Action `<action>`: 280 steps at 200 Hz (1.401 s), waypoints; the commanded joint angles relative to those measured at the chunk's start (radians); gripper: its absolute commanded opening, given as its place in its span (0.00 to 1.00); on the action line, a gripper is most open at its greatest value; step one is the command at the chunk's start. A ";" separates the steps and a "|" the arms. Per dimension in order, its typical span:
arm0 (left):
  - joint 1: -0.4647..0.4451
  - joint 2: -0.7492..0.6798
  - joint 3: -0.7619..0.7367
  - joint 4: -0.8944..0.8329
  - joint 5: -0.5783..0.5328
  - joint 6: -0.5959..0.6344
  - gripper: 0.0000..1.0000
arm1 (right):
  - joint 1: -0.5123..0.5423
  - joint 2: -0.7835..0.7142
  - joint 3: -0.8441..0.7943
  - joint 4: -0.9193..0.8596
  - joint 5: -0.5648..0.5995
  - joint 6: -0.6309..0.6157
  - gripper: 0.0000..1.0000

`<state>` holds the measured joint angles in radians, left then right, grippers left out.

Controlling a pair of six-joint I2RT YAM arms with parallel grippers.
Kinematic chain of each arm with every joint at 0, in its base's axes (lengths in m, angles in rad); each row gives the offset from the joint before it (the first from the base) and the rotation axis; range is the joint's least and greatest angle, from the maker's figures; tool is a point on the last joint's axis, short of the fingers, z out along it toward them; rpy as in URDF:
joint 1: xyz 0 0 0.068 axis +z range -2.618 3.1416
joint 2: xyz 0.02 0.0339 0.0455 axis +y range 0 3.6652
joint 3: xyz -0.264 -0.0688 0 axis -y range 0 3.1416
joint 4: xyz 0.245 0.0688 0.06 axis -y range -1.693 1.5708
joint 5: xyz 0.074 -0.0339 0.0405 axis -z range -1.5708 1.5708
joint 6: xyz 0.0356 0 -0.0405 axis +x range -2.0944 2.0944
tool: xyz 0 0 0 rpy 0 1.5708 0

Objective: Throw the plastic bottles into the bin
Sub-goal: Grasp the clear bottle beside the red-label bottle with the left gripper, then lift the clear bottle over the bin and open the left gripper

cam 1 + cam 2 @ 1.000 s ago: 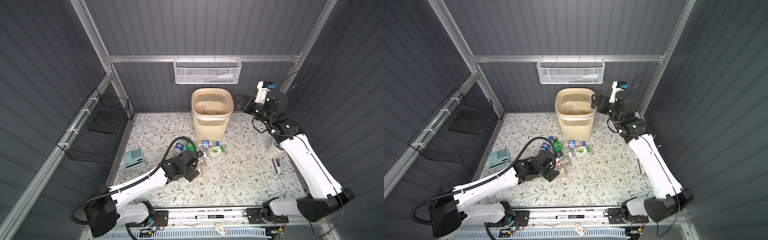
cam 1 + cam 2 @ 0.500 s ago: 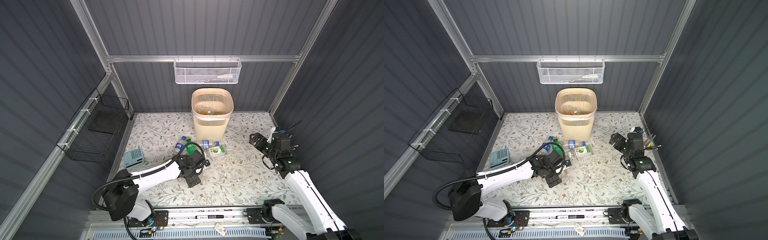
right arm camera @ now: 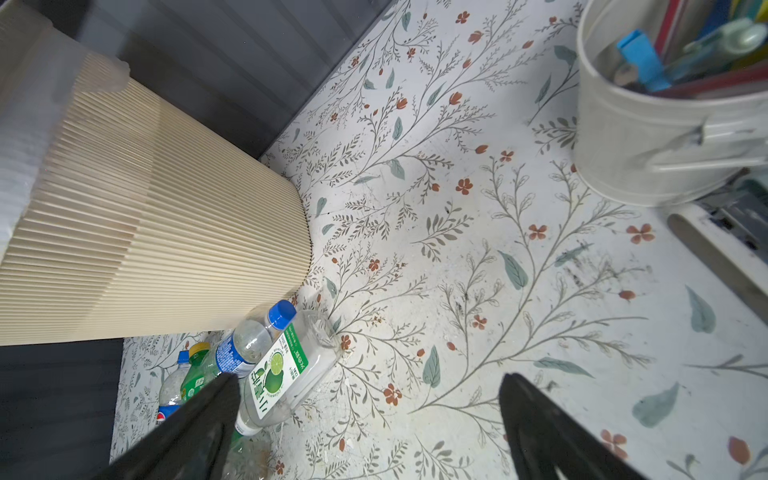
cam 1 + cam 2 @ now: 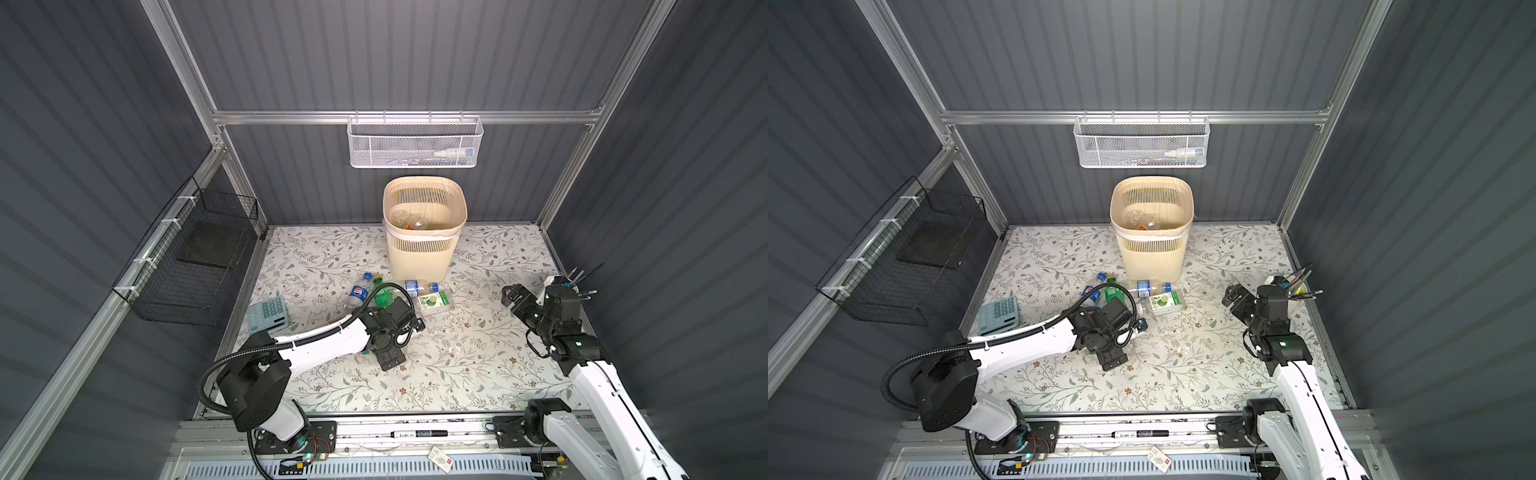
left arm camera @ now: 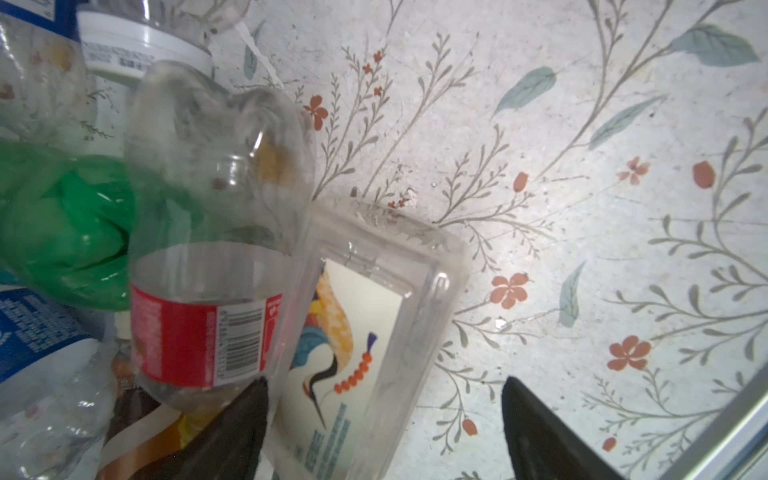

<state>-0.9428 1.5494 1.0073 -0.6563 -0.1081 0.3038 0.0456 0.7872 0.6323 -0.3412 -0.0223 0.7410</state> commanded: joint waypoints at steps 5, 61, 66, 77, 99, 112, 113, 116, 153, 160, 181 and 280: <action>-0.007 0.044 -0.001 -0.036 0.083 -0.006 0.87 | -0.009 -0.013 -0.011 -0.006 -0.008 0.011 0.99; -0.007 0.064 0.008 -0.036 0.097 -0.028 0.85 | -0.018 -0.036 -0.031 -0.010 -0.013 0.019 0.99; -0.007 0.066 0.007 -0.035 0.099 -0.029 0.84 | -0.021 -0.037 -0.032 -0.011 -0.014 0.018 0.99; -0.007 0.073 0.008 -0.034 0.101 -0.032 0.84 | -0.024 -0.039 -0.033 -0.011 -0.015 0.020 0.99; -0.007 0.092 0.015 -0.037 0.100 -0.041 0.82 | -0.028 -0.040 -0.036 -0.010 -0.021 0.021 0.99; -0.007 0.104 0.019 -0.037 0.102 -0.045 0.82 | -0.030 -0.040 -0.036 -0.009 -0.022 0.020 0.99; -0.007 0.105 0.019 -0.037 0.102 -0.046 0.82 | -0.031 -0.040 -0.035 -0.009 -0.024 0.019 0.99; -0.007 0.107 0.019 -0.037 0.102 -0.047 0.81 | -0.032 -0.040 -0.035 -0.009 -0.025 0.019 0.99; -0.007 0.126 0.030 -0.045 0.097 -0.055 0.75 | -0.042 -0.039 -0.038 -0.007 -0.034 0.021 0.99; -0.007 0.123 0.031 -0.045 0.099 -0.055 0.73 | -0.043 -0.038 -0.038 -0.007 -0.036 0.021 0.99; -0.008 0.106 0.036 -0.035 0.105 -0.060 0.67 | -0.047 -0.040 -0.041 -0.007 -0.038 0.024 0.99; -0.007 -0.356 0.200 0.164 -0.170 -0.049 0.33 | -0.091 -0.064 -0.014 -0.024 -0.044 0.005 0.99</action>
<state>-0.9440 1.3426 1.1015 -0.6117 -0.1104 0.2287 -0.0315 0.7387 0.6010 -0.3496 -0.0620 0.7586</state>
